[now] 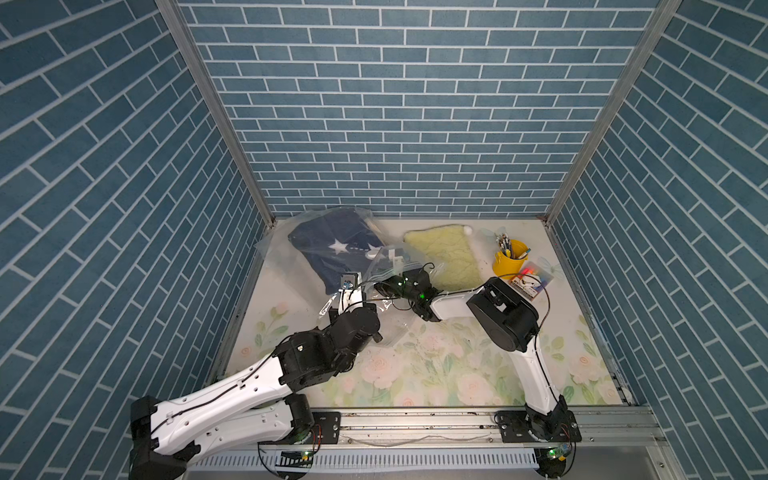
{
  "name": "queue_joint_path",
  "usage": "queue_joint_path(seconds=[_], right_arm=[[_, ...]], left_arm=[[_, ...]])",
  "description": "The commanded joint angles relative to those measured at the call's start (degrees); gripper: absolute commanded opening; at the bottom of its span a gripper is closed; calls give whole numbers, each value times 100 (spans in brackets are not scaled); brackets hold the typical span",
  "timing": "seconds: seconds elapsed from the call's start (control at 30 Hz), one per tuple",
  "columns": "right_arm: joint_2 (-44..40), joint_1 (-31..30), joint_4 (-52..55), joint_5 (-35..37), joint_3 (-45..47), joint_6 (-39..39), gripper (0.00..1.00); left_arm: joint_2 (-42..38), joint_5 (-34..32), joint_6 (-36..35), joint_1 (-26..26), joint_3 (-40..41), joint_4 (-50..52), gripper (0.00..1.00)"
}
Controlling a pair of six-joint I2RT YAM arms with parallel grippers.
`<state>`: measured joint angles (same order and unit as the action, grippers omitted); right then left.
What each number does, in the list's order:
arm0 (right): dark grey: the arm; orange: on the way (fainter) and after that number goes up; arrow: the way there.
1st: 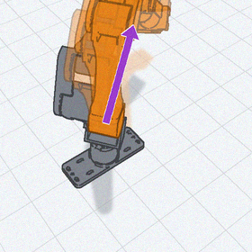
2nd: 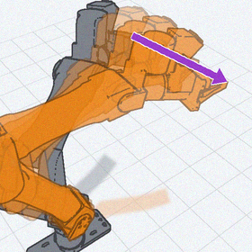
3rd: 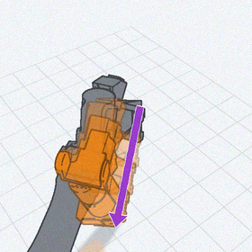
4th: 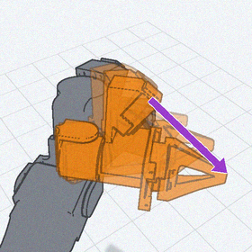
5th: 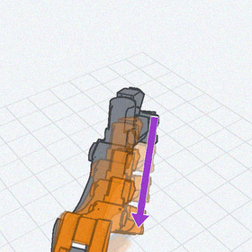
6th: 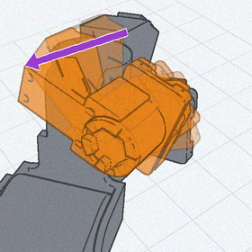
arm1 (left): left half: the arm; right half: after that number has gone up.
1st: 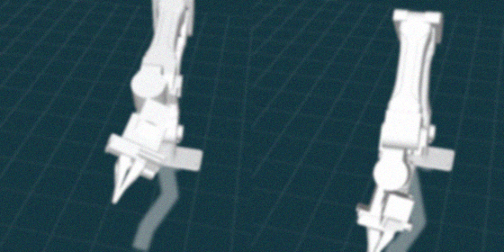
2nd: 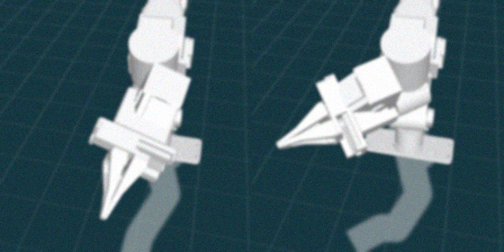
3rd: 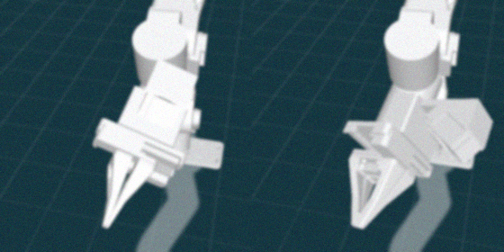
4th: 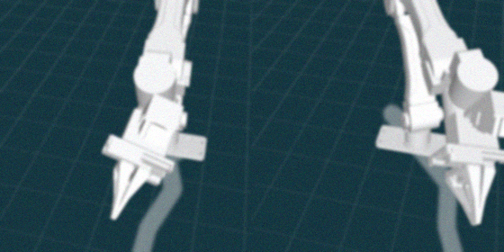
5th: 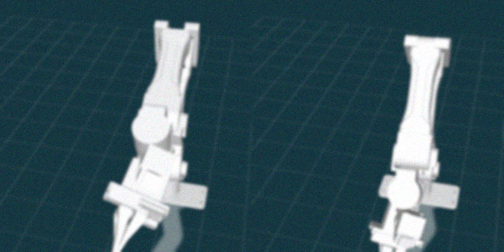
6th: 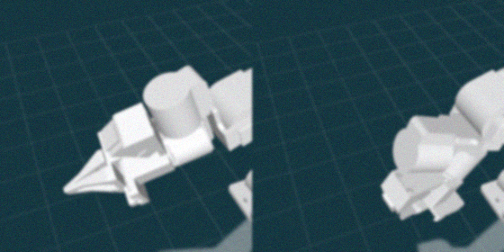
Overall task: Take the blanket out of the vacuum bag
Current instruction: Take out the blanket from the vacuum bag.
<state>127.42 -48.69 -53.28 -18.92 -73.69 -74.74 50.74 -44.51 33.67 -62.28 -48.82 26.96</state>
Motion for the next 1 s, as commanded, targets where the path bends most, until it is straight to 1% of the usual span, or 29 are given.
queue_joint_path(seconds=[0.0, 0.07, 0.13, 0.33, 0.43, 0.53, 0.67, 0.83, 0.9, 0.93, 0.97], right_arm=[[58, 53, 167, -66, -295, 81, 73], [180, 52, 376, -85, -500, 116, 73], [287, 52, 363, -125, -541, 14, 73], [182, 39, -151, -138, -50, -166, 72], [12, 0, -138, -64, 172, -116, 73], [158, 17, -55, -103, -43, -102, 73], [496, 34, 21, -147, -605, -144, 73], [543, 31, 222, -112, -938, -122, 73], [605, 35, 299, -133, -1091, -120, 68], [662, 37, 356, -166, -1194, -128, 64], [721, 35, 370, -207, -1294, -137, 58]], left_arm=[[-106, -48, 16, -17, 13, -22, 0], [-118, -44, 9, -19, 21, -24, 0], [-109, -49, 2, -18, 4, -25, 0], [-116, -48, -10, -20, -7, -7, 0], [-115, -49, -31, -20, 11, -44, 0], [-62, -41, -79, -16, -11, -103, 0], [23, -12, -56, -17, -73, -77, 0], [-12, 30, -2, -20, -50, -41, 0], [-29, 18, -21, -16, -58, -48, 0], [-18, 13, -24, -18, -73, -51, 0], [-12, 10, -36, -13, -99, -44, 0]])
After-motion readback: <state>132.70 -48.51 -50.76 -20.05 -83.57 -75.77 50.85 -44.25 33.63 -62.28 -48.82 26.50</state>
